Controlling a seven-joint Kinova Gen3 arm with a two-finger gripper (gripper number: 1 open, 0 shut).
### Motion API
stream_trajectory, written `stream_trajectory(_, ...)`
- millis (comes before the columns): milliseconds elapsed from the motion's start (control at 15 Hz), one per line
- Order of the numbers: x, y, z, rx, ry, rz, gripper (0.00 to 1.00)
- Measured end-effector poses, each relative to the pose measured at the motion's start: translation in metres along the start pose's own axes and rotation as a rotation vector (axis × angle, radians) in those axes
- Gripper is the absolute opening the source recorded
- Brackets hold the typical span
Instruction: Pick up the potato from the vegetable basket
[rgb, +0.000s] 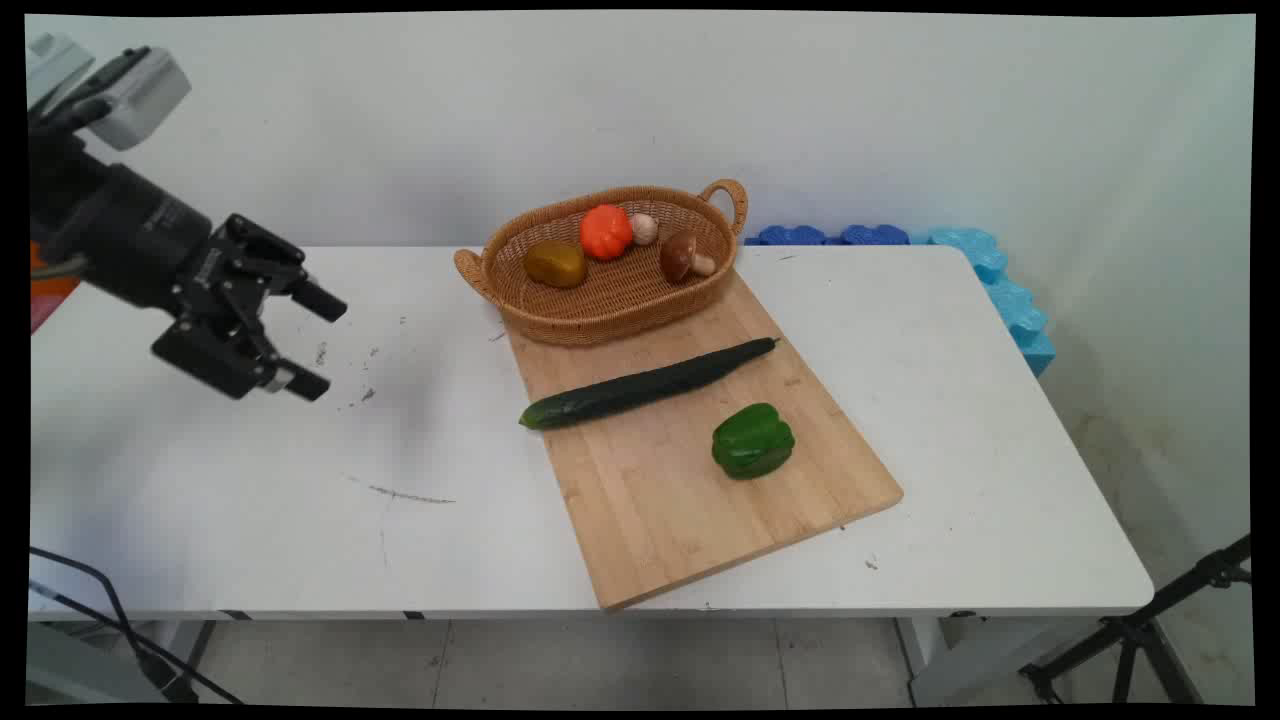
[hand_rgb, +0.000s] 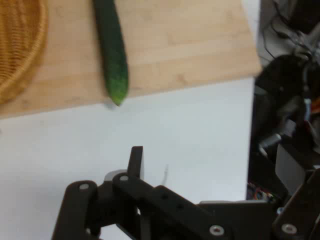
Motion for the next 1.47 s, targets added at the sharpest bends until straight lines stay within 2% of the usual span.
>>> stream_trajectory(333, 0.035, -0.022, 0.018, 0.085, 0.029, -0.051, 1.00)
stream_trajectory(733, 0.087, -0.063, 0.045, 0.224, 0.031, -0.150, 1.00)
stream_trajectory(1200, 0.130, -0.134, 0.088, 0.386, -0.035, -0.209, 1.00)
stream_trajectory(1467, 0.151, -0.176, 0.120, 0.428, -0.104, -0.175, 1.00)
